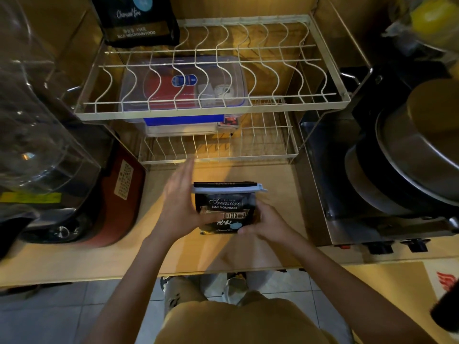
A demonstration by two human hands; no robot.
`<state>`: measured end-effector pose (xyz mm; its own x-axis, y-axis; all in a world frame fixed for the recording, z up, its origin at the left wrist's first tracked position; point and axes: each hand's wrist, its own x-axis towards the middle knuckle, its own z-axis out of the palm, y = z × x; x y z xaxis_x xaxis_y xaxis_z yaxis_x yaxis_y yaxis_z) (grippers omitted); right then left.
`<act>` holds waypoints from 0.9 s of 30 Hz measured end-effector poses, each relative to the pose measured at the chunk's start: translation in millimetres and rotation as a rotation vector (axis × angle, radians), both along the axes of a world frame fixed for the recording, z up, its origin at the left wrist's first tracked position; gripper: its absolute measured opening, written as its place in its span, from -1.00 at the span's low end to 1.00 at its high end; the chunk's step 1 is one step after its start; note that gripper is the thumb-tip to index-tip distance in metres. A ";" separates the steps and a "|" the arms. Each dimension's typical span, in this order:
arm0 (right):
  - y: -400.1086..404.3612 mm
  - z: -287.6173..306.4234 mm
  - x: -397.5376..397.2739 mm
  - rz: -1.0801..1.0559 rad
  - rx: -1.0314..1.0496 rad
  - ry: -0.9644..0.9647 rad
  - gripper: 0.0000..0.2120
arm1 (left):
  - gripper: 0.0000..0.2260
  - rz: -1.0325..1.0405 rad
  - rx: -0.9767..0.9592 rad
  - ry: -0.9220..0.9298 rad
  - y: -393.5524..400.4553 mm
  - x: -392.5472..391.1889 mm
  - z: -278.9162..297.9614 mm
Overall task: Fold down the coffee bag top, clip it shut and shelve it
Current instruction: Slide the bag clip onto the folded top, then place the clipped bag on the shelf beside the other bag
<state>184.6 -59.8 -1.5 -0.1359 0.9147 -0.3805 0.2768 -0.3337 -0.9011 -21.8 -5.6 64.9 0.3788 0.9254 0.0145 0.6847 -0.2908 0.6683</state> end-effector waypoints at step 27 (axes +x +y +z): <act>34.6 176.1 21.7 0.156 0.297 -0.266 -0.45 | -0.43 -0.197 -0.101 -0.020 25.6 -10.1 109.4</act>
